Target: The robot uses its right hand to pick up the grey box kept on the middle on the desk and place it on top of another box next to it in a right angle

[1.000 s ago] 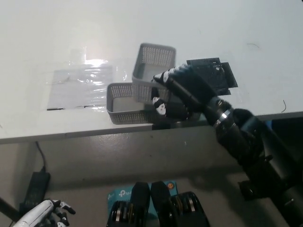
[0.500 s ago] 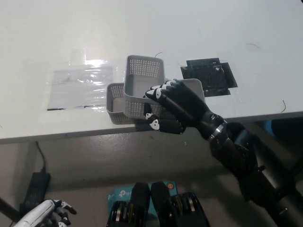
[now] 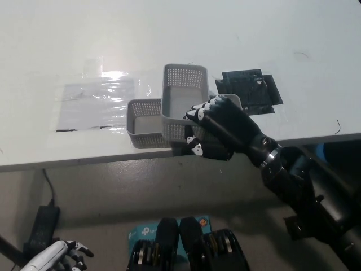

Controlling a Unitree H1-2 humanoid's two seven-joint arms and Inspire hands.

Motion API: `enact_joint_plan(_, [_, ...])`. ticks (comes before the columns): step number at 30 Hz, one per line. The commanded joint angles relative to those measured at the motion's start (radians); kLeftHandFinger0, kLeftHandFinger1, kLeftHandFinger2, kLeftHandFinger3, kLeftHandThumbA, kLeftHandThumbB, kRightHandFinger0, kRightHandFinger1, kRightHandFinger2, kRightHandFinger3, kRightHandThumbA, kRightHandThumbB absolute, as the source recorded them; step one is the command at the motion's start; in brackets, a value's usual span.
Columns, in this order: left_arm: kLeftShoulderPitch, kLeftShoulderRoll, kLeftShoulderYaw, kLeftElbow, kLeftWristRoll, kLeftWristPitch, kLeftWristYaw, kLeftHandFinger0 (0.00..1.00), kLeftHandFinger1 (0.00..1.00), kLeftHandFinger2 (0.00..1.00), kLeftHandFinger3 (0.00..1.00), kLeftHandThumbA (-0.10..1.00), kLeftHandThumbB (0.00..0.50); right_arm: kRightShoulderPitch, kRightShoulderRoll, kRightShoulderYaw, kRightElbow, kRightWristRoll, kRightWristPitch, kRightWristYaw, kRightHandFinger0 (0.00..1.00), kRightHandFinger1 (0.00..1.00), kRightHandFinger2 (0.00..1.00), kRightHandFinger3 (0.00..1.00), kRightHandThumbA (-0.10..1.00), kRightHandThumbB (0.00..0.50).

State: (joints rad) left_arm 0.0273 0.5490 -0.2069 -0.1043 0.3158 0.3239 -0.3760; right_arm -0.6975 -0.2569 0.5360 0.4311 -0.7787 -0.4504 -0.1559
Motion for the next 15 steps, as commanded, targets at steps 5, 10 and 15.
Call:
enact_joint_plan(5, [0.002, 0.022, 0.001, -0.023, 0.020, -0.027, 0.002, 0.34, 0.38, 0.50, 0.61, 0.19, 0.323, -0.053, -0.046, 0.082, 0.070, -0.112, -0.020, -0.151, 0.00, 0.00, 0.37, 0.30, -0.10, 0.108])
enact_joint_plan(10, [-0.005, 0.028, 0.003, -0.024, 0.018, -0.025, -0.004, 0.34, 0.38, 0.52, 0.61, 0.19, 0.316, -0.058, -0.052, 0.100, 0.082, -0.137, -0.020, -0.170, 0.00, 0.00, 0.35, 0.29, -0.10, 0.114])
enact_joint_plan(15, [-0.004, 0.025, 0.009, -0.029, 0.006, -0.013, -0.008, 0.35, 0.40, 0.53, 0.64, 0.17, 0.318, -0.056, -0.057, 0.147, 0.118, -0.131, -0.020, -0.193, 0.00, 0.02, 0.47, 0.37, -0.10, 0.167])
